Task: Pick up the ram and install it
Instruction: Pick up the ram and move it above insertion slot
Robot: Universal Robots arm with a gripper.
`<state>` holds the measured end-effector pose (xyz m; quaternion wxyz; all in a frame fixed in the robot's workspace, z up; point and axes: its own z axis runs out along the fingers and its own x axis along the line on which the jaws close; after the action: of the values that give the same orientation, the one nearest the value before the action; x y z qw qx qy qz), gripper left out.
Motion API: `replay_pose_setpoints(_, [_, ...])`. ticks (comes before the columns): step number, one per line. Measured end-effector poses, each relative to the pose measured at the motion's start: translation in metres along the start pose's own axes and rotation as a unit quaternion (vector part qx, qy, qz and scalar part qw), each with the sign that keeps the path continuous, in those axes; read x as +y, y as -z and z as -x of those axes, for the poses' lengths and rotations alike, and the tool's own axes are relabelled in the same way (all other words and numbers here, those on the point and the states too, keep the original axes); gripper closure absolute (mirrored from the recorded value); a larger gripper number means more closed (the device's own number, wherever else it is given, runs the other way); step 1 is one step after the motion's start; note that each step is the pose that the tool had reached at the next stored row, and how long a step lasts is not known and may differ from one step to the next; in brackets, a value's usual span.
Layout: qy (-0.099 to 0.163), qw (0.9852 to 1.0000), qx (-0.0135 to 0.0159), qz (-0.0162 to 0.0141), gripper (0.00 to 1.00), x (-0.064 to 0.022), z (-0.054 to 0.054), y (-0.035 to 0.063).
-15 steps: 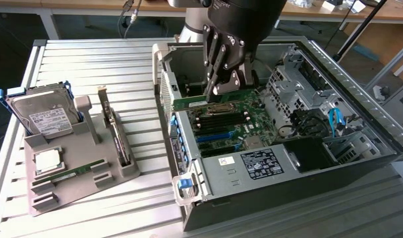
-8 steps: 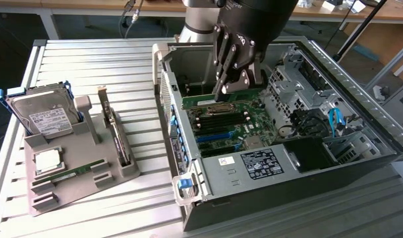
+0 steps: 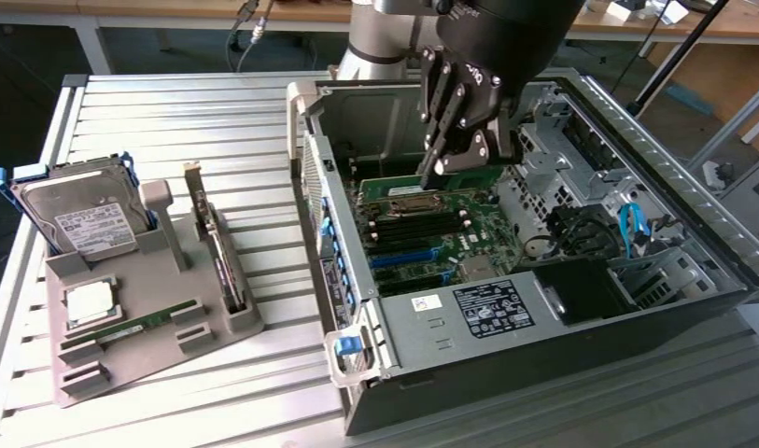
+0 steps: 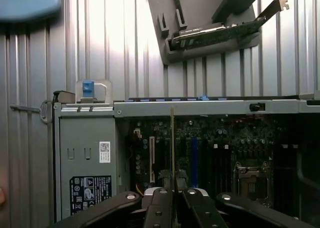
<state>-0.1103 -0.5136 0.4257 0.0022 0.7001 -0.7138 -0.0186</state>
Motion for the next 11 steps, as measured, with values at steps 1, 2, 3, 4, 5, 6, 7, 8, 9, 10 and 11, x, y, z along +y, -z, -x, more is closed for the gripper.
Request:
replay_pose_setpoints(1, [0.000,1.0000,0.0000,0.0000,0.87,-0.0031,0.000,0.0000])
replay_pose_setpoints(2, [-0.001,1.0000,0.0000,0.0000,0.87,-0.0085,0.000,0.0000])
replay_pose_setpoints(3, [-0.001,1.0000,0.0000,0.0000,0.87,-0.0133,0.000,0.0000])
replay_pose_setpoints(4, [-0.001,1.0000,-0.0001,0.0000,0.87,-0.0165,0.000,0.0000])
replay_pose_setpoints(5, [-0.001,1.0000,0.0000,0.0000,0.87,-0.0194,0.001,0.0000])
replay_pose_setpoints(6, [-0.001,1.0000,-0.0001,0.0000,0.87,-0.0222,0.001,0.0000])
replay_pose_setpoints(7, [-0.001,1.0000,0.0000,0.0000,0.87,-0.0249,0.001,0.0000])
replay_pose_setpoints(8, [-0.002,1.0000,0.0000,0.0000,0.87,-0.0278,0.001,0.0000])
replay_pose_setpoints(9, [-0.002,1.0000,0.0000,0.0000,0.87,-0.0312,0.001,0.0000])
replay_pose_setpoints(10, [-0.002,1.0000,-0.0001,-0.0001,0.87,-0.0341,0.001,-0.0001])
replay_pose_setpoints(11, [-0.002,1.0000,-0.0001,-0.0001,0.87,-0.0376,0.001,-0.0001])
